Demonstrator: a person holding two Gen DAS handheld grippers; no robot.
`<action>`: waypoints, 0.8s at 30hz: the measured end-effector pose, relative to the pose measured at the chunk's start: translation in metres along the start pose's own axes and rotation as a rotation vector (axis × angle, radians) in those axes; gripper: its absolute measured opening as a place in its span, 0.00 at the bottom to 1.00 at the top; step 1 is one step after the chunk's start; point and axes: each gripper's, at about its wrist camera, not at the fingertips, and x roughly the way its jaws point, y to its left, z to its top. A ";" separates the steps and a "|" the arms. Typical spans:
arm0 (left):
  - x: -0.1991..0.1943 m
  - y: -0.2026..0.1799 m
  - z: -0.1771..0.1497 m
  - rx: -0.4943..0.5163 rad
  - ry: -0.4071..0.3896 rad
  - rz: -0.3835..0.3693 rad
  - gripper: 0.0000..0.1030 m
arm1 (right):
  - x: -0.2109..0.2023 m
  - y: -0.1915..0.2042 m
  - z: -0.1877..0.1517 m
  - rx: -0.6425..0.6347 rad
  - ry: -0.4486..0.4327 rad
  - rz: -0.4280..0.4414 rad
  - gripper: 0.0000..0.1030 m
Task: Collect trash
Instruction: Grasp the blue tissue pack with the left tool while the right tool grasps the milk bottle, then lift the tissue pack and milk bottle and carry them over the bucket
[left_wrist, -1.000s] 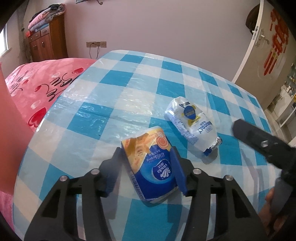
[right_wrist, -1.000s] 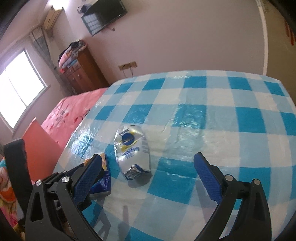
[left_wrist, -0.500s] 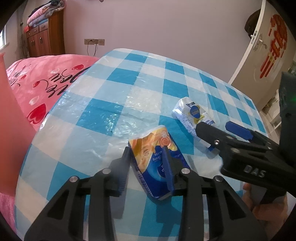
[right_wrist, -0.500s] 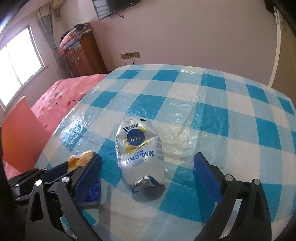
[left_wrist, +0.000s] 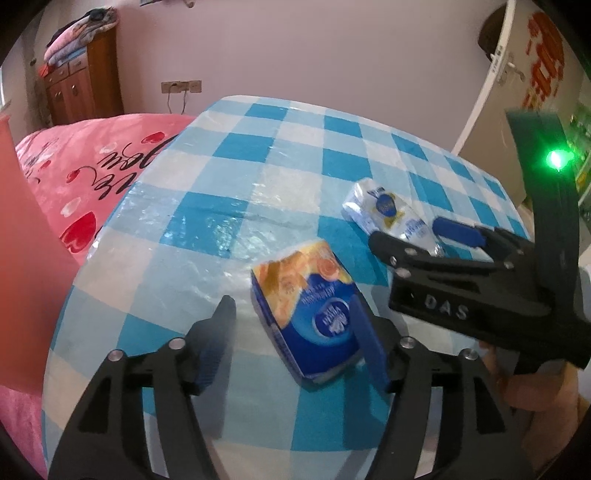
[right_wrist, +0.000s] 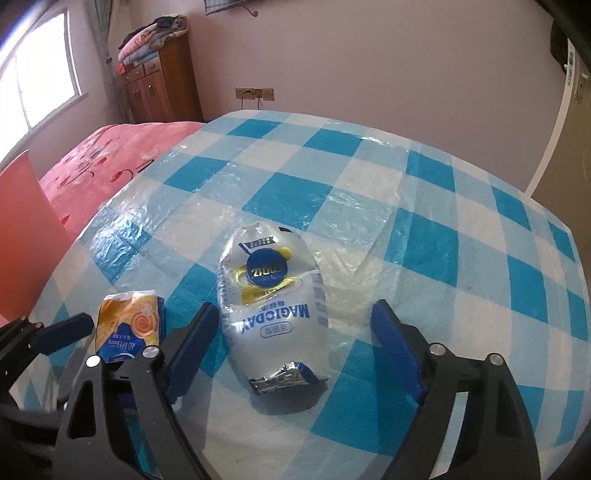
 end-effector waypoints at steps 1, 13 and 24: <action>0.000 -0.003 -0.001 0.013 -0.001 0.004 0.67 | 0.000 0.000 0.000 -0.004 -0.001 -0.013 0.73; 0.012 -0.028 -0.002 0.094 -0.019 0.102 0.68 | -0.014 -0.024 -0.011 0.076 -0.028 0.022 0.56; 0.008 -0.026 -0.003 0.078 -0.033 0.095 0.46 | -0.036 -0.040 -0.036 0.182 -0.052 0.069 0.56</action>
